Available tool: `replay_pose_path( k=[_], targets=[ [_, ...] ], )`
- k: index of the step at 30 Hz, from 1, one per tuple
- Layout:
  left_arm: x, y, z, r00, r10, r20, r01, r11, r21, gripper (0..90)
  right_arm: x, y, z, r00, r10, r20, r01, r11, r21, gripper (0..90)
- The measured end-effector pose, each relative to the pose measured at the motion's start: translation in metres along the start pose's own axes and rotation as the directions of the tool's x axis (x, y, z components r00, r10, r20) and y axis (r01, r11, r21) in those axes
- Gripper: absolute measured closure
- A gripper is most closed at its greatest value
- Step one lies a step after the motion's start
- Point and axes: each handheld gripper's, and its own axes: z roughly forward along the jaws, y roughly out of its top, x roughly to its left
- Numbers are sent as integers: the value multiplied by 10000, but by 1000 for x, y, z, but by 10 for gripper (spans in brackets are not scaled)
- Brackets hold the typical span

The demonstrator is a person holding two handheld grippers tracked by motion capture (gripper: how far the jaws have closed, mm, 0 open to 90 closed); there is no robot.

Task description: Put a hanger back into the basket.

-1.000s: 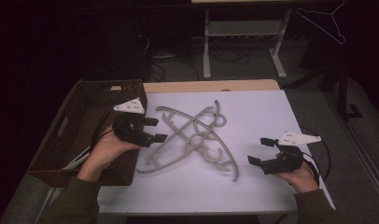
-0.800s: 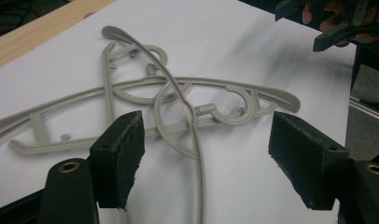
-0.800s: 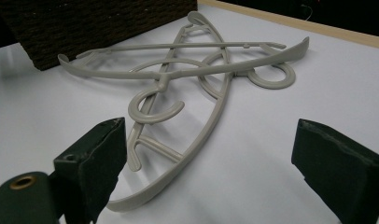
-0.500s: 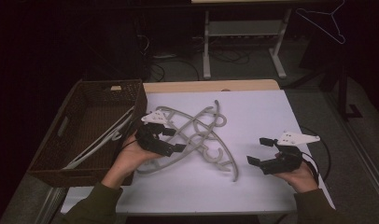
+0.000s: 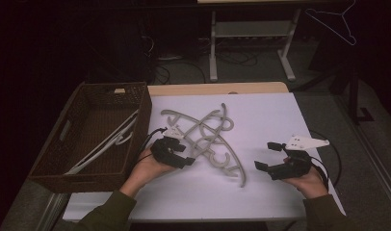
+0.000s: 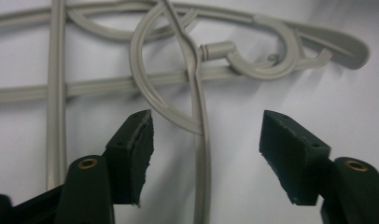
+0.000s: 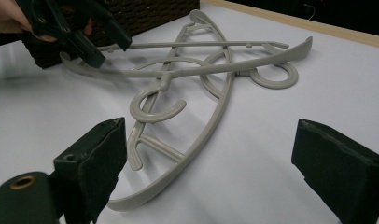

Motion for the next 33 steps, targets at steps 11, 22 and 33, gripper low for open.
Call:
replay_pose_path(
  k=[11,22,33],
  targets=[
    [4,-7,25,9999,-135,-13,135,9981,599,476,0,0,2,10000,-32,-15,32,10000,26,100],
    [7,-7,32,9995,-293,71,286,9964,792,597,1,0,6,9999,52,-104,-50,9999,161,100],
    [8,-5,32,9997,-215,134,203,9962,846,696,4,-2,6,9990,389,216,-397,9985,379,120]
  ],
)
